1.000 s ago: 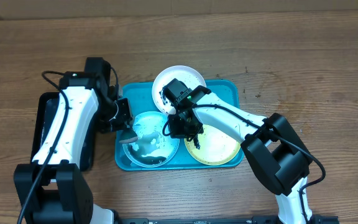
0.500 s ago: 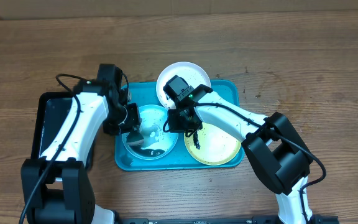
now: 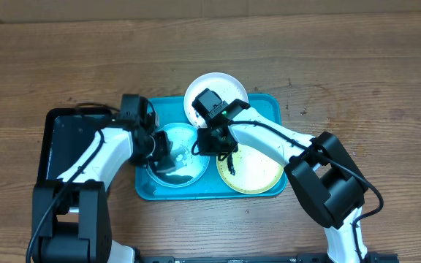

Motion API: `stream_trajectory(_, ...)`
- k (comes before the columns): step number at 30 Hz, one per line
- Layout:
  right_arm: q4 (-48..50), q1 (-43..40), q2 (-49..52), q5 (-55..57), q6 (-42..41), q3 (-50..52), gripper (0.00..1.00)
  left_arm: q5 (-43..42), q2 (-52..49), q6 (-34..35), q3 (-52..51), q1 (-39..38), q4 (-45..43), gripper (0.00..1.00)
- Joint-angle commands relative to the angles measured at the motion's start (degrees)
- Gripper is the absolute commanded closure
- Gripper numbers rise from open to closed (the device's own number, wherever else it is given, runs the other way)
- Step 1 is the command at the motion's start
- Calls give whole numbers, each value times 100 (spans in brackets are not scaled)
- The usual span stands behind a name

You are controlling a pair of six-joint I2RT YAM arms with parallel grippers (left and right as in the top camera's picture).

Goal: Clean dirty plates on tray and stack at the side
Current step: 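Return the sponge to the light blue plate and scrub it again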

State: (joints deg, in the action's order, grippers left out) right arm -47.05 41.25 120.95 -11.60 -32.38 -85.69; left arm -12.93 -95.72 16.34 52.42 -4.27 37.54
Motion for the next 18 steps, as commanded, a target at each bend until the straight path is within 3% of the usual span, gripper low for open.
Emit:
stream_trajectory(1,26,-52,7,170,-63,24,96,35,22,4,-358,-24,-229,96)
stream_trajectory(9,4,-52,7,170,-61,24,96,2400,22,-22,-435,-26,-251,96)
stream_trajectory(15,-4,-52,7,173,-61,24,96,3602,22,-28,-227,-26,-286,96)
stream_trajectory(18,-7,-52,7,173,-61,24,96,3720,22,-26,-46,-26,-284,96)
